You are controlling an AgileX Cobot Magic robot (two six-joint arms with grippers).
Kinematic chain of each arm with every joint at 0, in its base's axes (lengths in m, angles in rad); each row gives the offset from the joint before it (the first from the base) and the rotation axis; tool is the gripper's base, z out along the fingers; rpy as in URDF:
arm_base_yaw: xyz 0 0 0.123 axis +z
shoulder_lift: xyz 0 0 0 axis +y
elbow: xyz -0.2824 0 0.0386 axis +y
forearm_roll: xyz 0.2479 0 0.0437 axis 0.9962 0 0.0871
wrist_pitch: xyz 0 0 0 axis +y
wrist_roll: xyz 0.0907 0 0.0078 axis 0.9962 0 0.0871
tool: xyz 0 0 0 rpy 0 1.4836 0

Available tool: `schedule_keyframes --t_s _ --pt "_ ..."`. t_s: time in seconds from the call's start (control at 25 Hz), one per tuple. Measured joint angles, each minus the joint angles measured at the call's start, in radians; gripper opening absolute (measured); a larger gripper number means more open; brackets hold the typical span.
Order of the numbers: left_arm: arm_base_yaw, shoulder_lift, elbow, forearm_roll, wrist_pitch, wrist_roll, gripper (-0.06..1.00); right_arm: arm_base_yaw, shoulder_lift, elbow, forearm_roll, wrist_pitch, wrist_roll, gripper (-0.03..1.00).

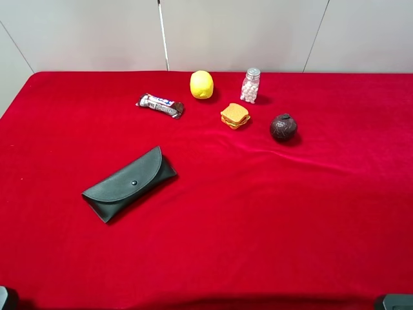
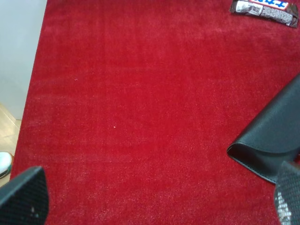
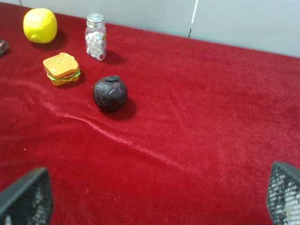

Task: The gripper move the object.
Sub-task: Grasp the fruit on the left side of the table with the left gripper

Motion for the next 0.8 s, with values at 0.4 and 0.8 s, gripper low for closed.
schedule_keyframes --t_s 0.4,0.8 --pt "0.0 0.0 0.0 0.0 0.0 0.0 0.95 0.0 0.0 0.0 0.0 0.0 0.0 0.69" --pt "0.0 0.0 0.0 0.0 0.0 0.0 0.95 0.0 0.0 0.0 0.0 0.0 0.0 0.69"
